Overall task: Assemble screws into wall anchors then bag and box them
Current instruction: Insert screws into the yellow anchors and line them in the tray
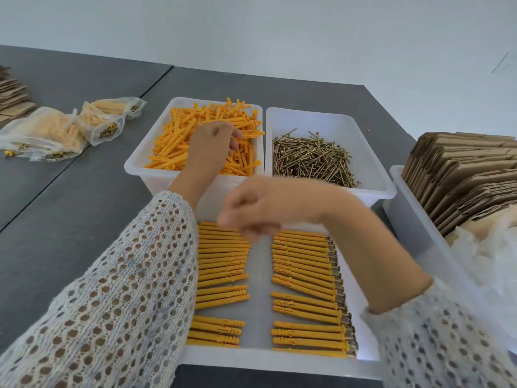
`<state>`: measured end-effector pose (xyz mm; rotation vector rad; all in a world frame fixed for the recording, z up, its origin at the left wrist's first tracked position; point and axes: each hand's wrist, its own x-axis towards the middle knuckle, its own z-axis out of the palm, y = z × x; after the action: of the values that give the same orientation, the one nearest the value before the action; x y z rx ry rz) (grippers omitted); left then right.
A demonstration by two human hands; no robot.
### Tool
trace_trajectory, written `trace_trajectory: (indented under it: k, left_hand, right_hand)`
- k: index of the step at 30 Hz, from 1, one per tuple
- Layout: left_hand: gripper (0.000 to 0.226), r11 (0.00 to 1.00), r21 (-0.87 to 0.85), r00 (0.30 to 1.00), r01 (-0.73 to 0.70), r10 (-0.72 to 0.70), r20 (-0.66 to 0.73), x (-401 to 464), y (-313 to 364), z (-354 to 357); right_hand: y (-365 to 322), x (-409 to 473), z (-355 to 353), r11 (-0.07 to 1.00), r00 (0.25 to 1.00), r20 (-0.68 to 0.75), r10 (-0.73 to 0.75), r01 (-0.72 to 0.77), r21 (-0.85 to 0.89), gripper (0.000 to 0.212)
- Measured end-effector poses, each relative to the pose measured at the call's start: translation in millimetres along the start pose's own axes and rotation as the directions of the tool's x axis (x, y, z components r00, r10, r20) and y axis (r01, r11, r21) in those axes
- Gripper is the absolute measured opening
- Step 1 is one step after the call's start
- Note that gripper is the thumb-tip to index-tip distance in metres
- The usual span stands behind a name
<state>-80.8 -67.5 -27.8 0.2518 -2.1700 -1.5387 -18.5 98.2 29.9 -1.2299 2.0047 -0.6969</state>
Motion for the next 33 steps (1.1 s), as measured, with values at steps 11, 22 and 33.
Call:
trace_trajectory:
  k: [11, 22, 33]
  left_hand:
    - [0.038, 0.661, 0.699, 0.933, -0.272, 0.004, 0.359, -6.0, -0.7, 13.4]
    - [0.034, 0.841, 0.526, 0.906, -0.124, -0.12, 0.406, -9.1, 1.9, 12.4]
    - [0.048, 0.891, 0.4, 0.957, -0.215, 0.111, 0.268, -7.2, -0.9, 12.4]
  right_hand:
    - [141.8, 7.8, -65.4, 0.615, 0.476, -0.6, 0.643, -0.788, 0.033, 0.043]
    - [143.2, 17.9, -64.9, 0.509, 0.433, -0.563, 0.704, -0.86, -0.026, 0.021]
    - [135.1, 10.7, -61.9, 0.534, 0.422, -0.547, 0.723, -0.844, 0.054, 0.034]
